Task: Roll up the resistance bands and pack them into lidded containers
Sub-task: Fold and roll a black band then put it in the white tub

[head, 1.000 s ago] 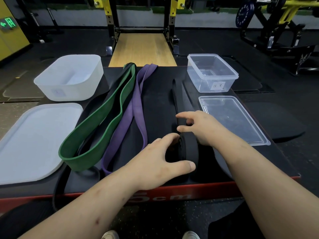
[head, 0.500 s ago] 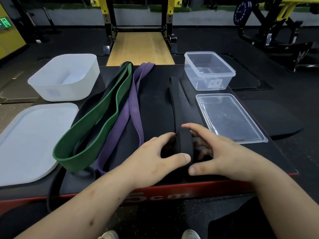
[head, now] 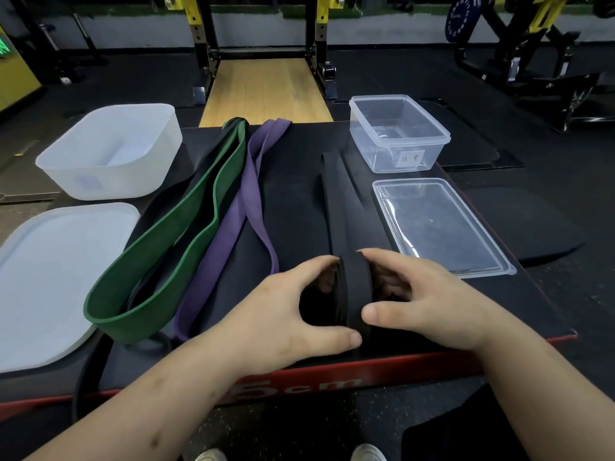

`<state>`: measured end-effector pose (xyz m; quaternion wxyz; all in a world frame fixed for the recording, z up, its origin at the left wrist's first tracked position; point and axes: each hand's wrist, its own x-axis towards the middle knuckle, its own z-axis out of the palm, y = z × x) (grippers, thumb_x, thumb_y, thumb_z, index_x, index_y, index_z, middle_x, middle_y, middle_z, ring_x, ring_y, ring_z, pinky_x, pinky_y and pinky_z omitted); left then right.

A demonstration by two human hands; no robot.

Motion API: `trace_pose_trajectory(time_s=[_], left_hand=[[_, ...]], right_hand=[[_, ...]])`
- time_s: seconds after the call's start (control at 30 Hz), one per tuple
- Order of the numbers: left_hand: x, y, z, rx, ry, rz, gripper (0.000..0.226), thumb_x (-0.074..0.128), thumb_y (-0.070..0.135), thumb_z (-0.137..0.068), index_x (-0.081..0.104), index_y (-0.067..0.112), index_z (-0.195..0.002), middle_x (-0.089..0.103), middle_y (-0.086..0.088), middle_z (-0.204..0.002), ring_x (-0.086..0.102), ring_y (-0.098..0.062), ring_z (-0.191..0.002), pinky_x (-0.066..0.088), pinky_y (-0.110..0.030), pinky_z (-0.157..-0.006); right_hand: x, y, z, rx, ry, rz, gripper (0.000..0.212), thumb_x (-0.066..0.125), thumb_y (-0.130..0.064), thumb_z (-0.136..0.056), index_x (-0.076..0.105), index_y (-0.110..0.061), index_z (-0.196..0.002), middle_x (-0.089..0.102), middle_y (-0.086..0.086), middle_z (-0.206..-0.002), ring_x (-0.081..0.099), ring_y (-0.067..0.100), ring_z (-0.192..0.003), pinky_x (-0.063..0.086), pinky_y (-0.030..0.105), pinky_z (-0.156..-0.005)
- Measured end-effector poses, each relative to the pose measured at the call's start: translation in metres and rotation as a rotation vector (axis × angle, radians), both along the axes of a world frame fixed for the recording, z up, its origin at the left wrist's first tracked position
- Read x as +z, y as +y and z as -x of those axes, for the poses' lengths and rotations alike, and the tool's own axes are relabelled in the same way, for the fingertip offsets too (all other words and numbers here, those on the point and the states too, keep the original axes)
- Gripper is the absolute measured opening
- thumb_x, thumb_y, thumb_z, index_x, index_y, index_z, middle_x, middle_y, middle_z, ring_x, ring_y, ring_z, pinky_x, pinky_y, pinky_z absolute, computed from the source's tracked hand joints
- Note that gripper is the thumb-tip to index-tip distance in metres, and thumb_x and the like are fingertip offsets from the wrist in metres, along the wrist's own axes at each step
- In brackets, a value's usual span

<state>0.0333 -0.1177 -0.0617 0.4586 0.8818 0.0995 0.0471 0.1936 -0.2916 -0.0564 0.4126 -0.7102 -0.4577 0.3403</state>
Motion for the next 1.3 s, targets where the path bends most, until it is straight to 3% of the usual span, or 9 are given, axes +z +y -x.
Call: trace_pose_trajectory(time_s=[0.1,0.2,0.3,0.43,0.6,0.7,0.8,1.0,1.3], left_hand=[[-0.002,-0.004,0.003,0.002,-0.009,0.005,0.07,0.089,0.037,-0.074,0.055,0.047,-0.134,0.066,0.026,-0.124,0.06,0.006,-0.118,0.049,-0.029,-0.103],[-0.004,-0.006,0.004,0.031,-0.037,0.011,0.073,0.088,0.042,-0.074,0.047,0.06,-0.132,0.06,0.028,-0.132,0.053,0.009,-0.125,0.044,-0.021,-0.105],[-0.004,-0.008,0.003,0.027,-0.045,0.039,0.078,0.088,0.032,-0.077,0.045,0.054,-0.138,0.061,0.028,-0.131,0.055,0.008,-0.124,0.044,-0.02,-0.105],[-0.002,-0.01,-0.001,0.04,-0.07,0.027,0.069,0.085,0.033,-0.081,0.045,0.062,-0.129,0.06,0.04,-0.125,0.053,0.016,-0.121,0.039,-0.006,-0.097],[-0.008,-0.004,-0.005,0.055,-0.047,0.012,0.096,0.085,0.041,-0.079,0.027,0.052,-0.153,0.05,0.035,-0.142,0.042,0.016,-0.133,0.034,-0.011,-0.109],[-0.01,-0.002,-0.008,0.061,-0.057,0.011,0.096,0.085,0.038,-0.08,0.027,0.05,-0.155,0.05,0.037,-0.141,0.042,0.017,-0.132,0.034,-0.01,-0.11],[-0.009,-0.001,-0.012,0.057,-0.054,0.002,0.094,0.081,0.049,-0.081,0.025,0.048,-0.156,0.046,0.038,-0.144,0.037,0.02,-0.134,0.031,-0.012,-0.113],[-0.007,0.003,-0.013,0.039,-0.069,0.05,0.094,0.087,0.033,-0.079,0.032,0.049,-0.153,0.055,0.033,-0.138,0.049,0.01,-0.131,0.039,-0.027,-0.114],[-0.008,-0.015,0.007,0.062,-0.079,0.045,0.076,0.089,0.043,-0.072,0.05,0.052,-0.136,0.064,0.03,-0.125,0.059,0.009,-0.118,0.049,-0.026,-0.103]], right_hand=[[0.002,-0.003,0.002,0.039,-0.01,0.013,0.053,0.076,-0.042,-0.079,0.062,-0.045,-0.13,0.072,-0.011,-0.125,0.066,0.009,-0.119,0.049,0.037,-0.104],[0.0,-0.001,0.001,-0.018,-0.113,0.012,0.047,0.068,-0.061,-0.074,0.065,-0.053,-0.12,0.064,-0.015,-0.118,0.061,0.003,-0.115,0.045,0.017,-0.094],[-0.005,0.001,0.001,-0.05,-0.086,-0.005,0.047,0.066,-0.066,-0.076,0.064,-0.053,-0.122,0.065,-0.013,-0.119,0.062,0.003,-0.116,0.048,0.029,-0.099],[-0.005,-0.001,0.003,0.002,0.032,-0.075,0.065,0.077,-0.05,-0.08,0.051,-0.052,-0.14,0.064,-0.013,-0.134,0.062,0.012,-0.127,0.049,0.043,-0.108],[-0.004,0.011,-0.003,-0.061,-0.021,-0.05,0.054,0.068,-0.06,-0.085,0.053,-0.058,-0.137,0.066,-0.017,-0.133,0.062,0.006,-0.126,0.047,0.043,-0.11],[-0.009,0.012,-0.007,-0.081,-0.015,-0.048,0.07,0.072,-0.07,-0.078,0.047,-0.057,-0.142,0.061,-0.018,-0.14,0.056,0.006,-0.133,0.044,0.044,-0.114],[-0.012,0.009,-0.009,-0.053,0.003,-0.049,0.086,0.083,-0.059,-0.073,0.039,-0.058,-0.147,0.056,-0.021,-0.143,0.054,0.008,-0.136,0.042,0.044,-0.115],[-0.002,0.018,-0.004,-0.061,-0.011,-0.113,0.055,0.077,-0.043,-0.081,0.056,-0.059,-0.129,0.068,-0.012,-0.13,0.066,0.013,-0.122,0.049,0.047,-0.109],[-0.005,-0.003,0.004,-0.038,-0.002,-0.015,0.057,0.074,-0.053,-0.079,0.062,-0.038,-0.133,0.074,-0.006,-0.122,0.069,0.014,-0.116,0.05,0.049,-0.105]])
